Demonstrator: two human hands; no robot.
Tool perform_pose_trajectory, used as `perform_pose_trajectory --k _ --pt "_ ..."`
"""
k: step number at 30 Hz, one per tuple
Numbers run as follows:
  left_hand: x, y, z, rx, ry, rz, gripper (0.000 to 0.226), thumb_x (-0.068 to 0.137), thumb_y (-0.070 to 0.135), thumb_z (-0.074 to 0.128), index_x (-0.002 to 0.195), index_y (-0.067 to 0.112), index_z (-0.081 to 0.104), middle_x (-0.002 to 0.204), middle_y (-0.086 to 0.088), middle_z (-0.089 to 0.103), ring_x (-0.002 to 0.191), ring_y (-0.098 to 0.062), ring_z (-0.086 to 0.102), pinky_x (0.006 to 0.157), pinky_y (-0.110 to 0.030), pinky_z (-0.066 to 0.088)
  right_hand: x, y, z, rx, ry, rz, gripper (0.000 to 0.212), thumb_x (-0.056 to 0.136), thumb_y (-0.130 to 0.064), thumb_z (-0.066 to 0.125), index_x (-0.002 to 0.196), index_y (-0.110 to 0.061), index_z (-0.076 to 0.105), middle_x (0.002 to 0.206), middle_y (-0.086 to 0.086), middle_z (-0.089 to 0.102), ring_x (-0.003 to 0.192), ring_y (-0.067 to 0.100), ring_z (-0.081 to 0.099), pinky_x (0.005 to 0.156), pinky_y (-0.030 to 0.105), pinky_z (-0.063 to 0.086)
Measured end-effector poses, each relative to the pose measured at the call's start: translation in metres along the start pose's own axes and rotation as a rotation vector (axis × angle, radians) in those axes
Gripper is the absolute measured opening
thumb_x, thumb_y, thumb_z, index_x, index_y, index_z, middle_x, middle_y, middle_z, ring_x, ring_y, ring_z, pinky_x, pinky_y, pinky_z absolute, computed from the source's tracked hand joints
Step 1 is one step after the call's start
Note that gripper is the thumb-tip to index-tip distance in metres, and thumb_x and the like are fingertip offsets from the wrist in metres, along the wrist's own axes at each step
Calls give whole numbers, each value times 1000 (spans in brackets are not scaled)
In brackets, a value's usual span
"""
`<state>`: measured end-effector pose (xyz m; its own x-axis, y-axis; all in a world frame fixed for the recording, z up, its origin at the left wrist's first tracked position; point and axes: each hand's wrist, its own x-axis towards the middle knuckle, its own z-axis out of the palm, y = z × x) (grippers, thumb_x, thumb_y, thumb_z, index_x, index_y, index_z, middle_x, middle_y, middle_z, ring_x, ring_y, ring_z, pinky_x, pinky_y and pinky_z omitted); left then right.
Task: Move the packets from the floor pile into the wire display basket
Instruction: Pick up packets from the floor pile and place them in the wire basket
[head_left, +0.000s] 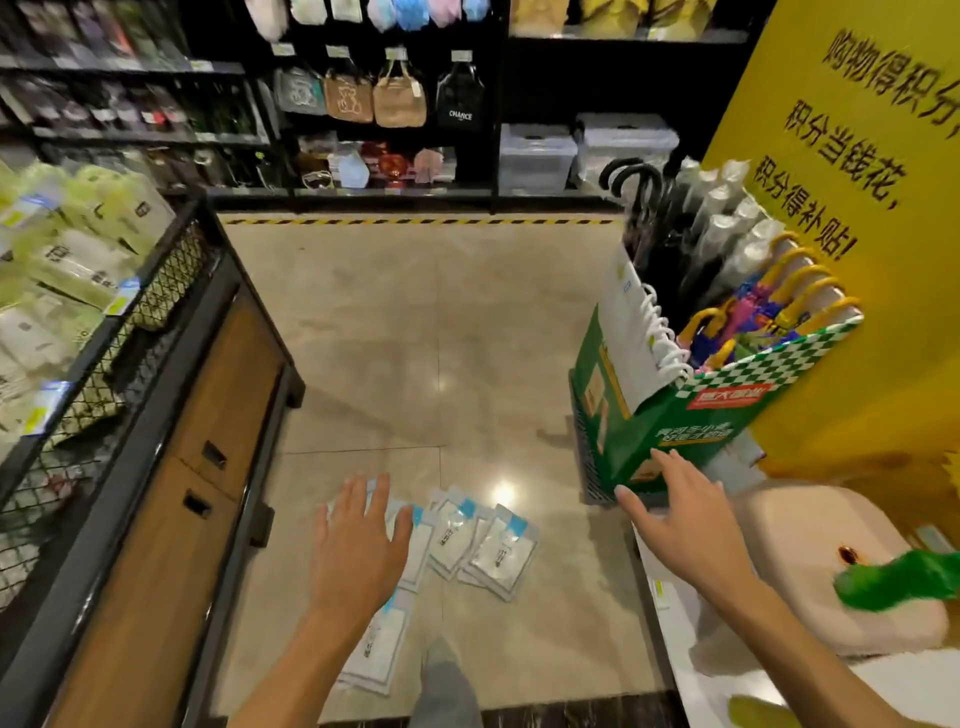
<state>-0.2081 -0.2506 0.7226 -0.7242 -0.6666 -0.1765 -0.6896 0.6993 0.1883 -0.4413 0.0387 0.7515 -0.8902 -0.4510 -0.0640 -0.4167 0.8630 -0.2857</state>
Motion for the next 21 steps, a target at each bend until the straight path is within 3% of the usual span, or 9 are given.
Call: perform_pose_trajectory --k 3,7,13,17,21 --pt "54 -3 4 -15 -42 35 67 104 58 14 163 26 16 169 -2 19 157 -20 14 126 -46 16 34 -16 9 -44 -21 25 91 88 -81 33 156 -21 40 162 3 42 152 21 33 123 55 25" --pt "114 -6 25 -11 -46 63 86 90 65 -8 163 25 17 169 -4 21 157 -21 15 127 -47 14 76 -22 37 -98 -58 33 90 91 -81 31 157 -20 38 164 5 39 153 22 32 125 51 22" --pt "191 -1 84 53 -146 97 78 95 63 -3 163 27 9 171 -4 13 158 -22 8 126 -45 4 138 -4 111 -124 -153 75 87 94 -76 40 160 -20 33 166 5 33 154 24 28 127 51 18" --pt "237 3 159 74 -161 85 76 98 61 3 162 24 22 167 -7 26 155 -26 23 126 -50 16 179 22 184 -171 -181 86 90 92 -78 32 160 -20 33 167 6 31 155 26 25 128 51 17" --pt "277 5 263 71 -207 89 72 101 59 9 161 22 23 167 -7 25 155 -26 23 124 -52 19 215 60 282 -192 -218 82 88 93 -74 38 159 -16 36 166 9 33 154 28 27 128 53 15"
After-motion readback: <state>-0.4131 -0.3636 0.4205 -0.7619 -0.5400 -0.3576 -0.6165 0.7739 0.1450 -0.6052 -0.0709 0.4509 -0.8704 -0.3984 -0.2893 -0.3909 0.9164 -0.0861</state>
